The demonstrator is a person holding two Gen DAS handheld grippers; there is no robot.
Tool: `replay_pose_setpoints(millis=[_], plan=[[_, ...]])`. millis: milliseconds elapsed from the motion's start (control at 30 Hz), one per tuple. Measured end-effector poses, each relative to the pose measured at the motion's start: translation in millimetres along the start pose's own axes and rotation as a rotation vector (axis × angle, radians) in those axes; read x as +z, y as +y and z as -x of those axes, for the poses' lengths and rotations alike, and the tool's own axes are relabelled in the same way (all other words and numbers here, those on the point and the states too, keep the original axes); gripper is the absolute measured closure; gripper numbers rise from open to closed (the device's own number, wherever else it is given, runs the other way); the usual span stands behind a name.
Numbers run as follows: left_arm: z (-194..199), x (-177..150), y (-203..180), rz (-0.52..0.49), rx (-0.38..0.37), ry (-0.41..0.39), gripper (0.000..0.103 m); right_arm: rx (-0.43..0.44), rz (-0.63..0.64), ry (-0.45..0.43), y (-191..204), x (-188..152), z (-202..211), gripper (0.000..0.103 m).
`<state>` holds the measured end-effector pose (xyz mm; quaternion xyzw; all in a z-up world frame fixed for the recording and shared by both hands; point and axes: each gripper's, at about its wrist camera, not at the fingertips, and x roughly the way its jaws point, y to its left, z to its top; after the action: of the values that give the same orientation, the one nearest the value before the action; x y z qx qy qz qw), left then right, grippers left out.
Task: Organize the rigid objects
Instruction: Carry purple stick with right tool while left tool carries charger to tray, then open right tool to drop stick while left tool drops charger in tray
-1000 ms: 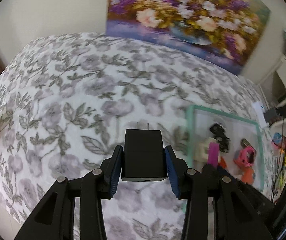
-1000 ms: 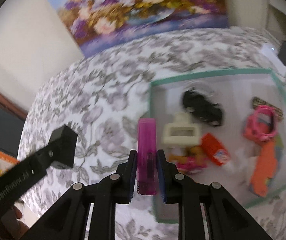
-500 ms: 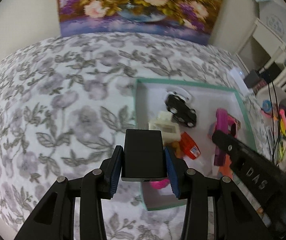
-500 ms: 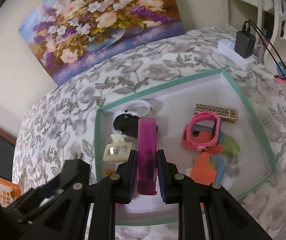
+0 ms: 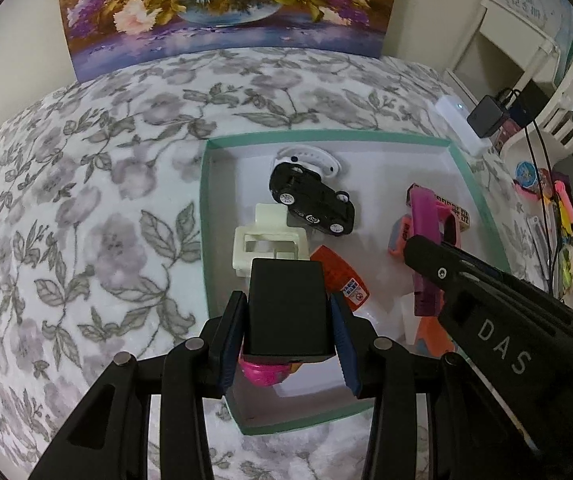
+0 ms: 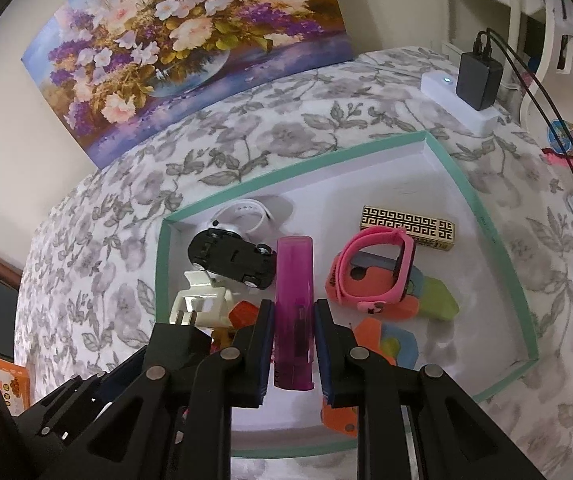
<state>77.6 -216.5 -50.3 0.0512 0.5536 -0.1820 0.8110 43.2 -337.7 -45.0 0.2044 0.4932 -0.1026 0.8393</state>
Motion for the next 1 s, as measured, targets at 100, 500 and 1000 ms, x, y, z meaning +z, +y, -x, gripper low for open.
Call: replay_pose_setpoints(millis=[100,500,1000], plan=[[-1.7,-0.2,-1.4,-0.003,-0.003,0.000,0.059,0.000,0.002,0.008,0.2,-0.6,-1.3,0.081],[10.5,-4.9,9.7,0.021,-0.004,-0.005,0.058,-0.006,0.020,0.029,5.0,-5.1,-4.6,0.081],[30.6,-21.3,72.8,0.155,0.124,-0.033,0.045,-0.042,0.066,0.033,23.9,-18.0,0.4,0.075]])
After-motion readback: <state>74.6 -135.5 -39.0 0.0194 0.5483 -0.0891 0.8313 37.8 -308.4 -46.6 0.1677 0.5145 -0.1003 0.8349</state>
